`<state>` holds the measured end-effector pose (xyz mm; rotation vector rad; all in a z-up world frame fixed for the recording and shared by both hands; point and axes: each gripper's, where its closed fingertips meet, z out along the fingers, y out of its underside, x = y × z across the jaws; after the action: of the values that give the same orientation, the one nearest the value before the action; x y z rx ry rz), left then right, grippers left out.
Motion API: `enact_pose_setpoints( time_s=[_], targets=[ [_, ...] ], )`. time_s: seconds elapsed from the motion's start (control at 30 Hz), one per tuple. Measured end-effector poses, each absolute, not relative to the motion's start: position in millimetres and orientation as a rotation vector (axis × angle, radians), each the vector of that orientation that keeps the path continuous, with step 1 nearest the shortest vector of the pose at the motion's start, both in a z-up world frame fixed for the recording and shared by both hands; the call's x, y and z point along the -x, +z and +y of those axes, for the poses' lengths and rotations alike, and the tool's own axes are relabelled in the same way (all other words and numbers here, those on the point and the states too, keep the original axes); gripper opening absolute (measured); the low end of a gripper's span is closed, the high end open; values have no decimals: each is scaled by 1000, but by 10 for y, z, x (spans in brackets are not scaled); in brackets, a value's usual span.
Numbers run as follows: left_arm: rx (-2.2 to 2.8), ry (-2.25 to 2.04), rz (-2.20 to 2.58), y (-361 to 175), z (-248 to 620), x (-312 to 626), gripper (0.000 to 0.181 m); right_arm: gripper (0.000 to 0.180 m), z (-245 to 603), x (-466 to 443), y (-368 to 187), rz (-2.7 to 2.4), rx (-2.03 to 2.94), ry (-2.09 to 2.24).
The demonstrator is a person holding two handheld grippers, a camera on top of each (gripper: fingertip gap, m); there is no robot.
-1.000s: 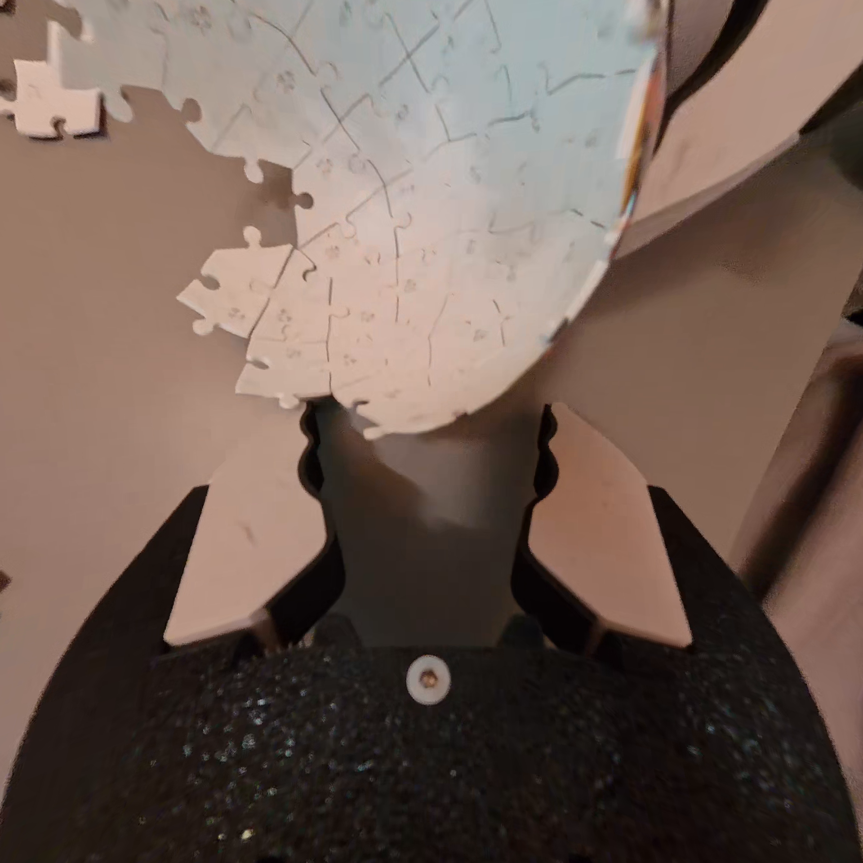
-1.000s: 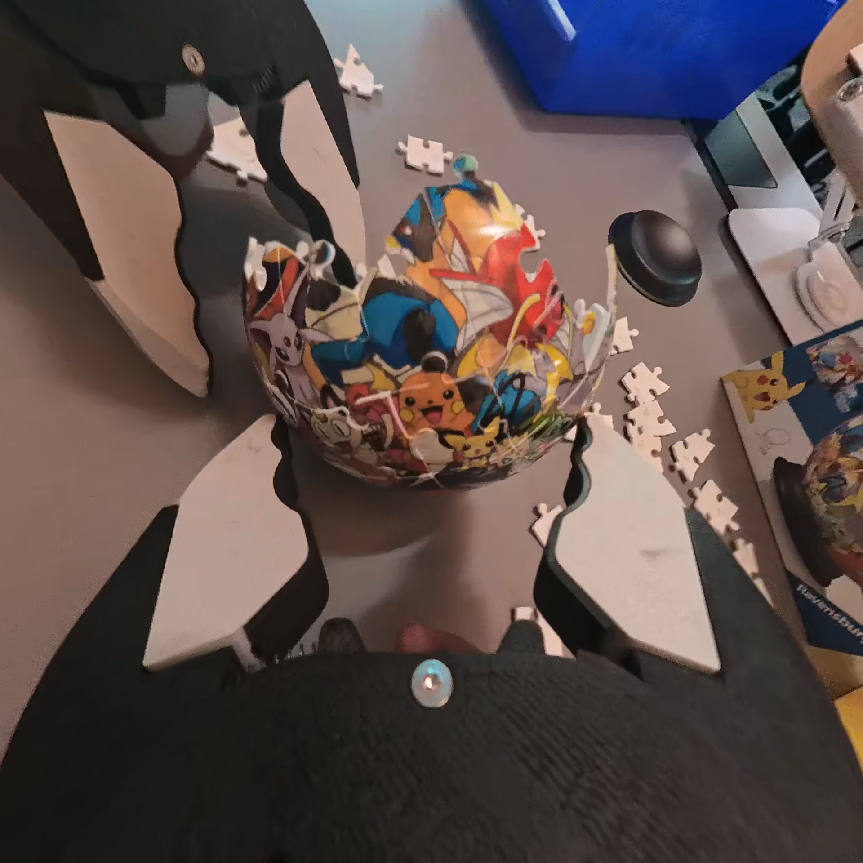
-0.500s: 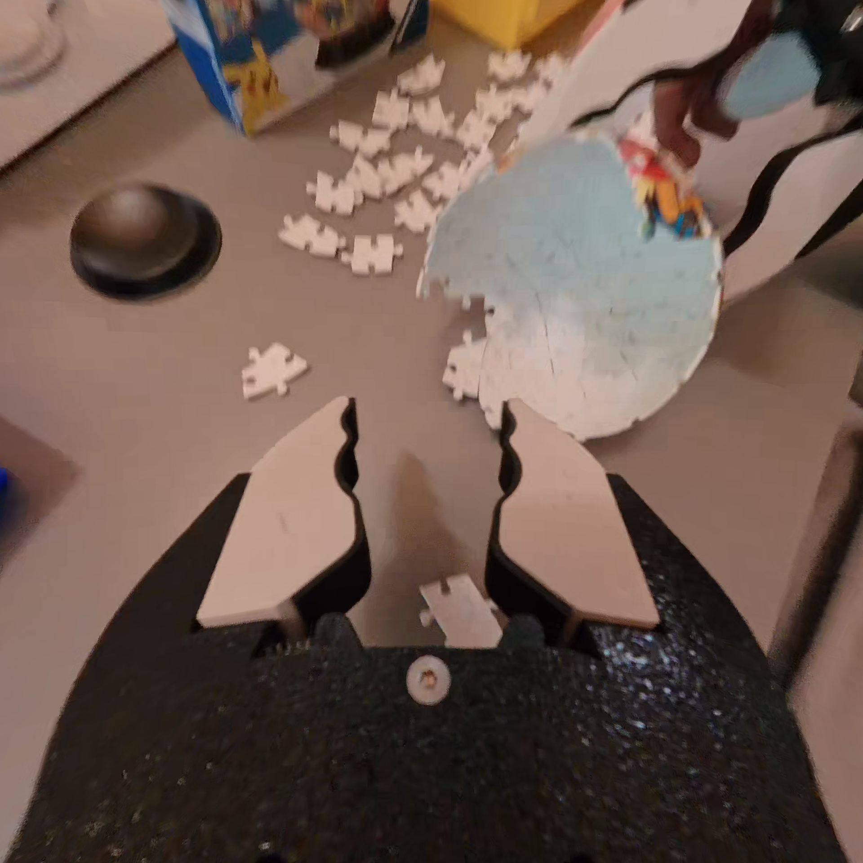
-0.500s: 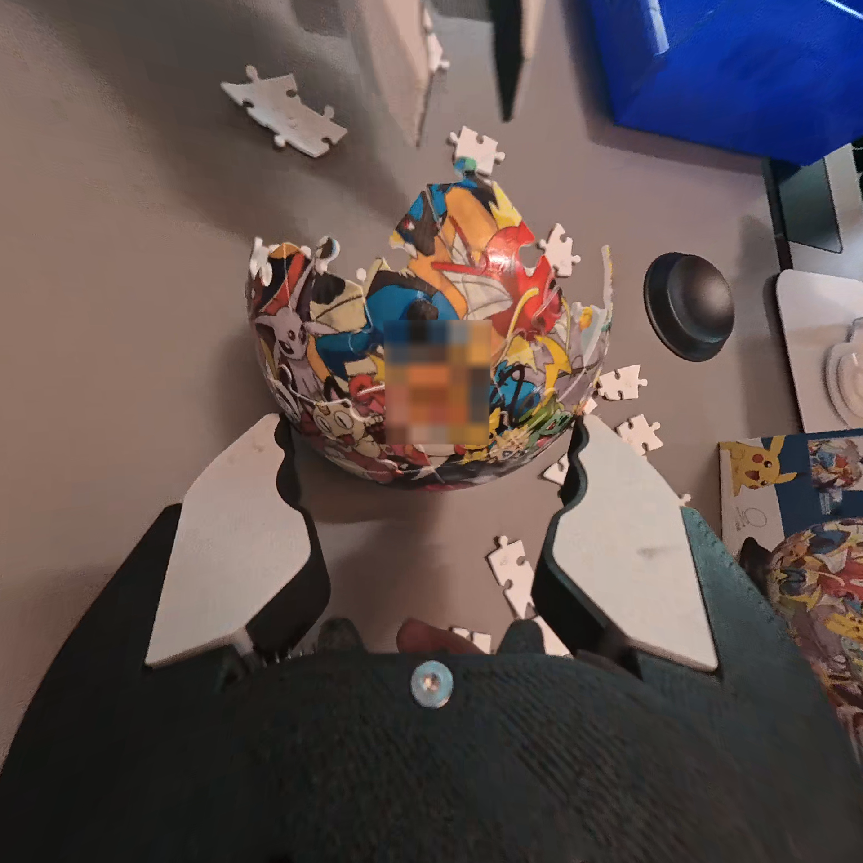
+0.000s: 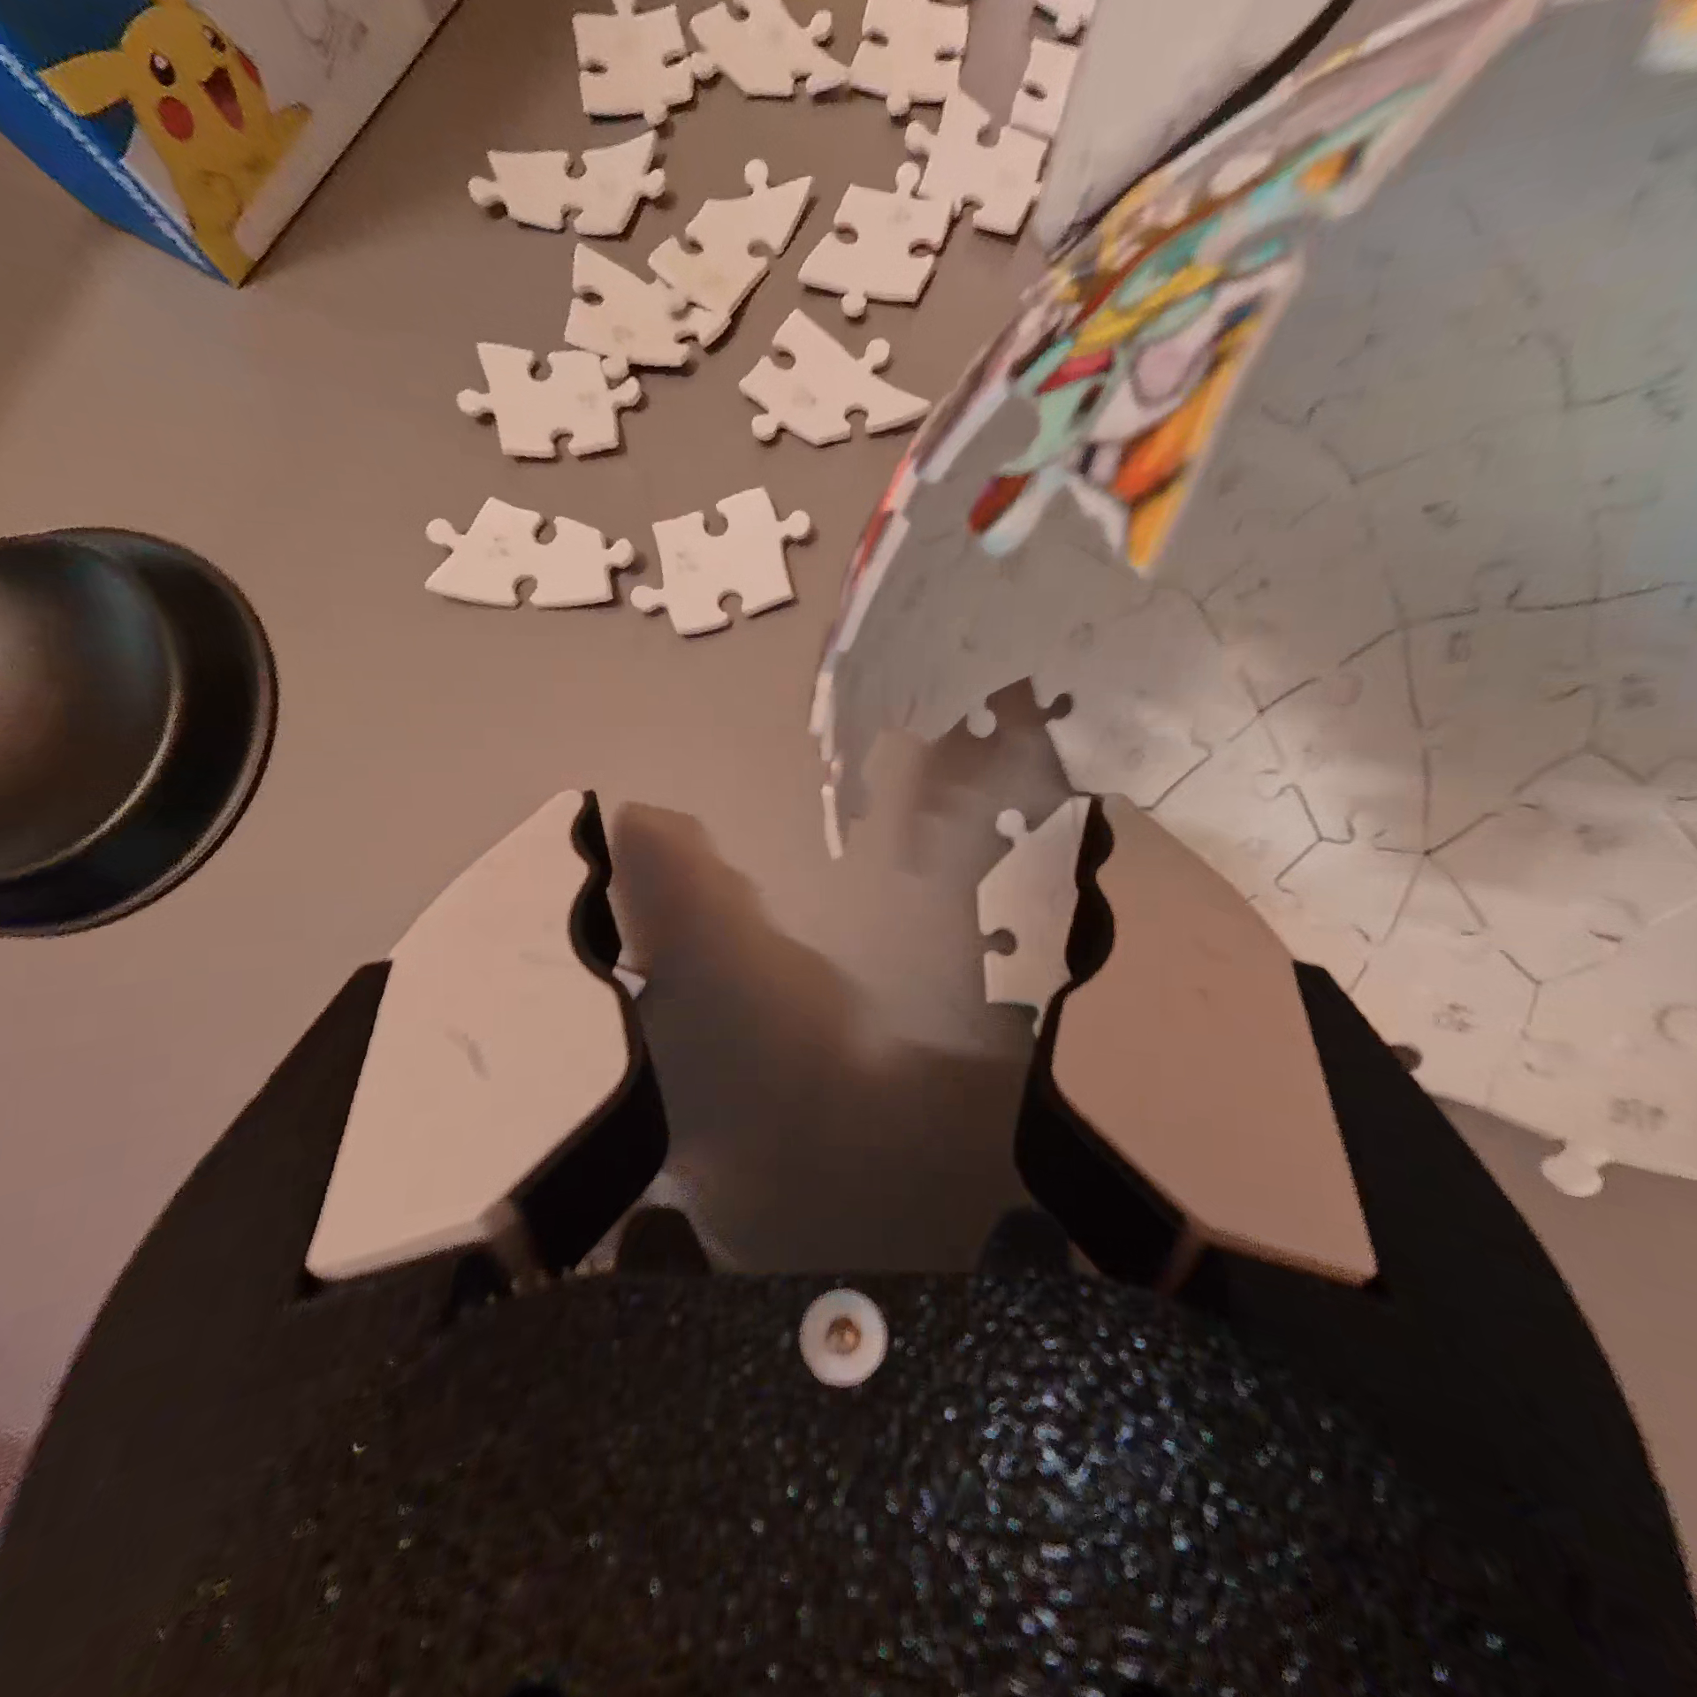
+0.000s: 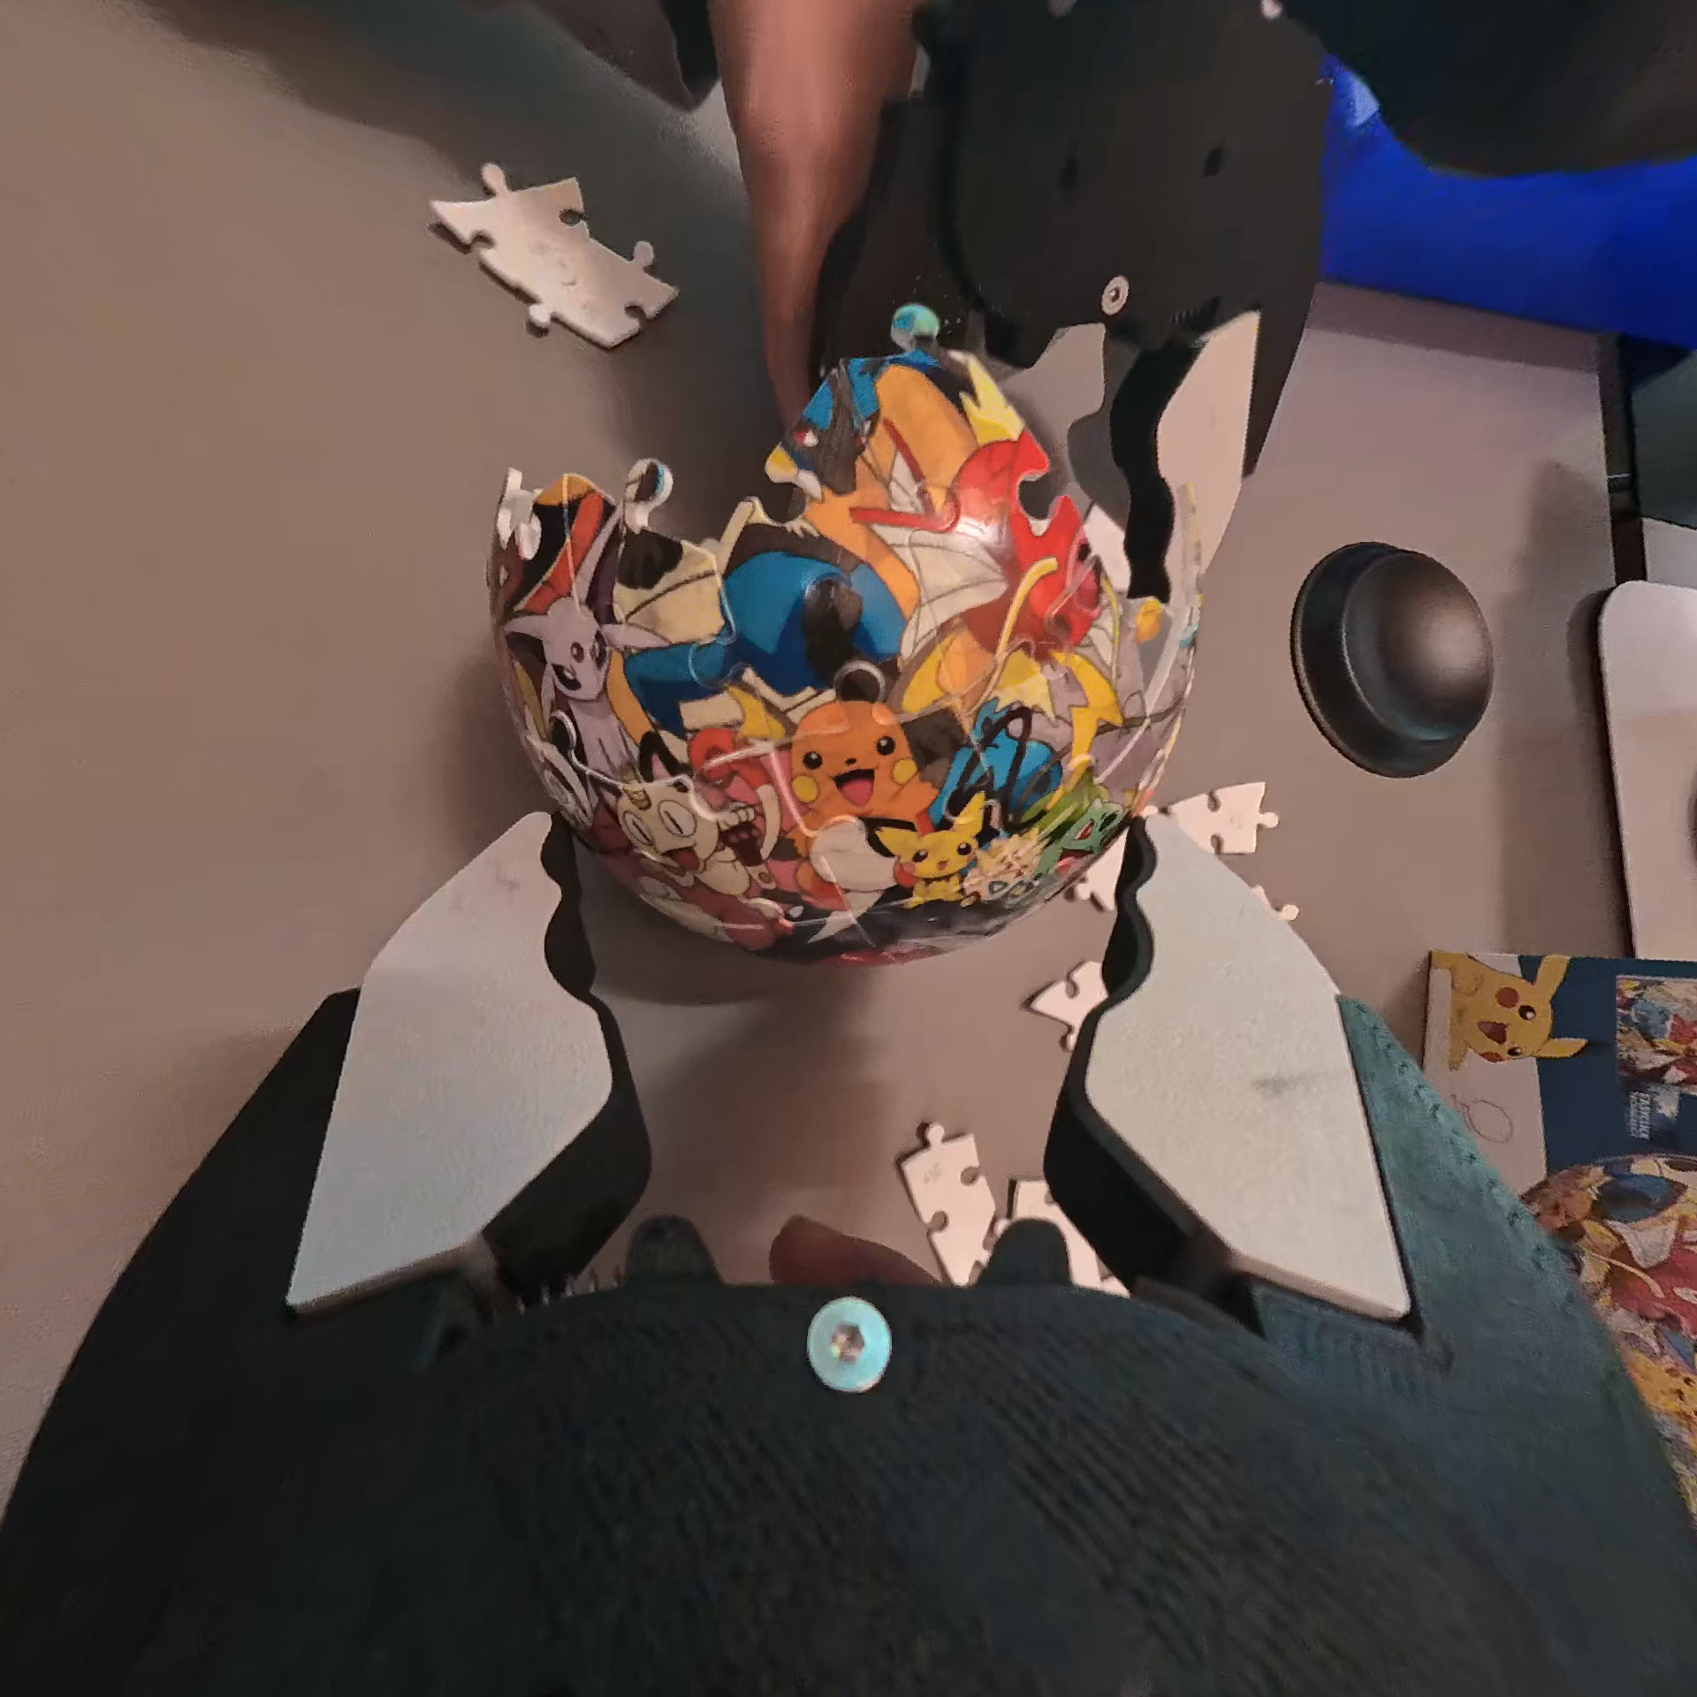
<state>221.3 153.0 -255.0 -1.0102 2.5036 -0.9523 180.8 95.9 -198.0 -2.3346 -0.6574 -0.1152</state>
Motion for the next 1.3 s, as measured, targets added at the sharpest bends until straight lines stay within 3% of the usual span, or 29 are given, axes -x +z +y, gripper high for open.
enact_pose_setpoints(
  time_s=[0.43, 0.7, 1.3],
  targets=[
    [925, -964, 2551, -2590, 1553, -2270, 96, 111, 1186, -1884, -1827, -537, 2112, -115],
    [948, -999, 2549, -2608, 1542, -2264, 96, 125, 1318, -1874, -1918, -501, 1935, -217],
    [1043, -971, 2509, -2611, 1672, -2250, 96, 125, 1390, -1765, -1890, -661, 1807, -332]
  ],
)
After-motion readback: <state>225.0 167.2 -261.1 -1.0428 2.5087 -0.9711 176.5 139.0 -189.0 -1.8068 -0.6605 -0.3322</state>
